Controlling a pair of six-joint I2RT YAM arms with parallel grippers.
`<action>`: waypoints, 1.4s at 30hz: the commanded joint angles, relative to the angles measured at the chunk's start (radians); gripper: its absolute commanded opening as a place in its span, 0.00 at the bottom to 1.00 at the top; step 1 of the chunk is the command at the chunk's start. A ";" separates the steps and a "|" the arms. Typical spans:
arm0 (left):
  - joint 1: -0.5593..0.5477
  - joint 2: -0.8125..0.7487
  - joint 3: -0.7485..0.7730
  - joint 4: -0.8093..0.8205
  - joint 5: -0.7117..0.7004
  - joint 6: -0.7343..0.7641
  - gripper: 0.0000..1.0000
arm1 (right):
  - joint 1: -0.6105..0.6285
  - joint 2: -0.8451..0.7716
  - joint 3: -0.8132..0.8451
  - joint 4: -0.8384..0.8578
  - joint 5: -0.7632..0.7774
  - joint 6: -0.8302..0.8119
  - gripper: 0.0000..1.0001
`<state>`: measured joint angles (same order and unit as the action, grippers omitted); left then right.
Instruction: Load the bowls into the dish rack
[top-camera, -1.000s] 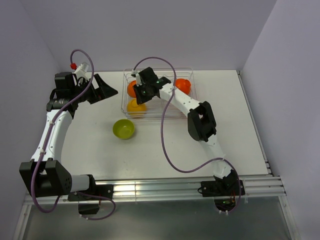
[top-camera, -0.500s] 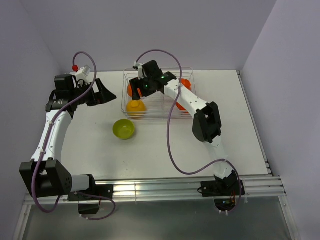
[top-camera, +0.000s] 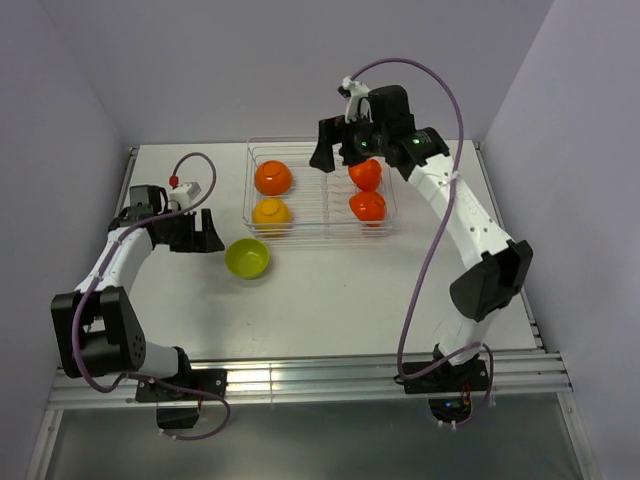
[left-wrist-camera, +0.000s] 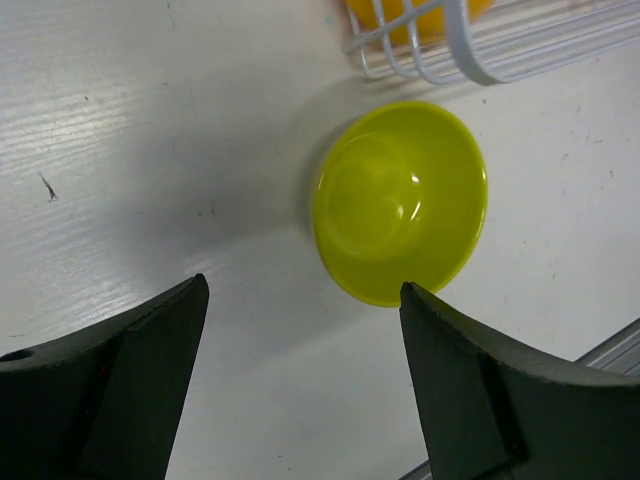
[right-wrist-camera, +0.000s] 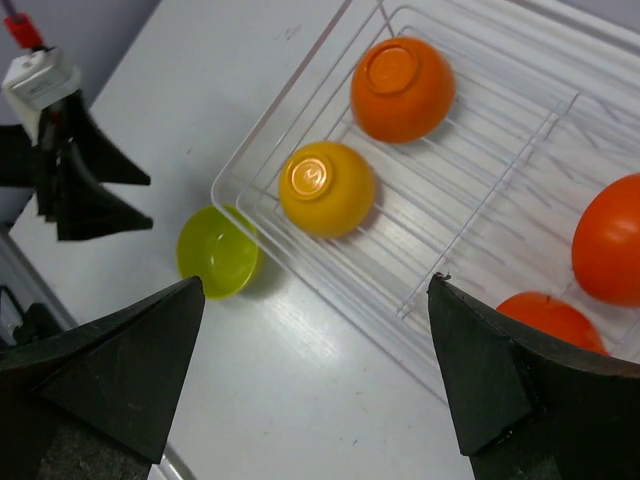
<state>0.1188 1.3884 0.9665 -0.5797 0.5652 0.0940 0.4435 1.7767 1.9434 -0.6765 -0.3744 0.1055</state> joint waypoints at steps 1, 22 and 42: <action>-0.007 0.033 -0.005 0.047 -0.030 0.033 0.83 | -0.043 -0.083 -0.125 -0.008 -0.127 0.010 1.00; -0.110 0.218 -0.054 0.196 -0.134 -0.129 0.51 | -0.187 -0.339 -0.434 0.003 -0.155 0.026 1.00; -0.137 -0.185 0.054 0.059 0.255 -0.126 0.00 | -0.186 -0.479 -0.581 0.338 -0.399 0.314 1.00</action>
<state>-0.0170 1.3773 0.9512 -0.5652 0.6548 0.0353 0.2588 1.3495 1.3518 -0.5087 -0.6720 0.2855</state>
